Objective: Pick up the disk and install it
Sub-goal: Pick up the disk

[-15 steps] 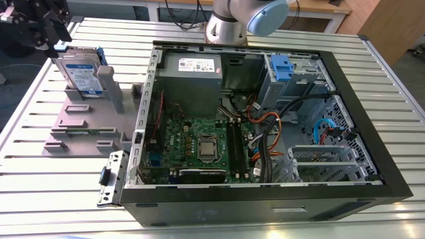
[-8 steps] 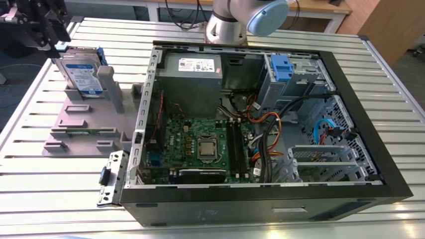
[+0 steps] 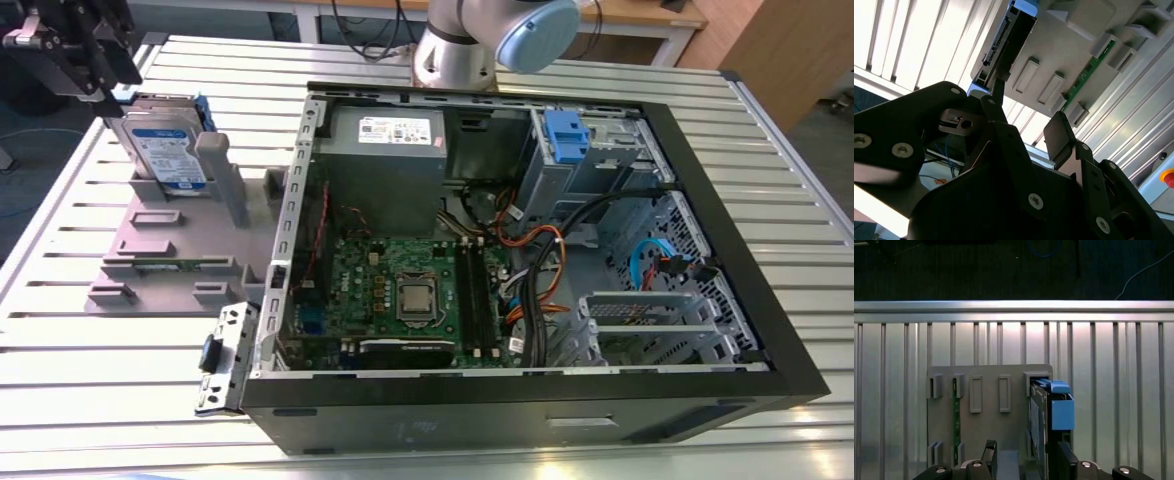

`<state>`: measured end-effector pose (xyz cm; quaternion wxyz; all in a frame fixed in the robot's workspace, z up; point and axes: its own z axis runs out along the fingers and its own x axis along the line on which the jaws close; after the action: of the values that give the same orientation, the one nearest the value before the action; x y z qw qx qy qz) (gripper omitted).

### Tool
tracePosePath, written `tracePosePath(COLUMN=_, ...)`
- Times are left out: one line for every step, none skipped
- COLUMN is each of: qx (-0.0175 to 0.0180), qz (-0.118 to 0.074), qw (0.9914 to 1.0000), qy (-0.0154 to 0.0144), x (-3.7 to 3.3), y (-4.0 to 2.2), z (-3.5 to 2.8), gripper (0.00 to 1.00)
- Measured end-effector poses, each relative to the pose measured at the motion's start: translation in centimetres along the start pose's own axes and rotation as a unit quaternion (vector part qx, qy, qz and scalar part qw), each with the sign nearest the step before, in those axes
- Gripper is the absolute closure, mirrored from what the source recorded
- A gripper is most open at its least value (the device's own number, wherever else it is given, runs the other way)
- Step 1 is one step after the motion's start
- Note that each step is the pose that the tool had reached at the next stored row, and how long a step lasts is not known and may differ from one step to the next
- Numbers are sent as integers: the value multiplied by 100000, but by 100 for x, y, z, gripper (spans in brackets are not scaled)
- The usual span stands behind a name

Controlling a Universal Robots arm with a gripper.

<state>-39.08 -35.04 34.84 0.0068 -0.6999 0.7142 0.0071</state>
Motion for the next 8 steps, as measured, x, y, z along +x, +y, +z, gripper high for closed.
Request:
tracePosePath(qx=2, qz=1, qw=100000, qy=0, x=0, y=0, z=1, gripper=41)
tracePosePath(qx=0, qz=0, qw=100000, qy=0, x=-1, y=0, z=8, gripper=41)
tracePosePath(qx=2, qz=-3, qw=100000, qy=0, x=-1, y=0, z=9, gripper=41)
tracePosePath(qx=1, qz=2, qw=100000, qy=1, x=-3, y=0, z=25, gripper=41)
tracePosePath(qx=1, qz=0, qw=100000, qy=0, x=-6, y=0, z=42, gripper=41)
tracePosePath(qx=1, qz=-2, qw=100000, qy=0, x=-6, y=0, z=42, gripper=41)
tracePosePath(qx=4, qz=-1, qw=100000, qy=-2, x=-6, y=0, z=43, gripper=41)
tracePosePath(qx=0, qz=0, qw=100000, qy=0, x=-6, y=0, z=43, gripper=41)
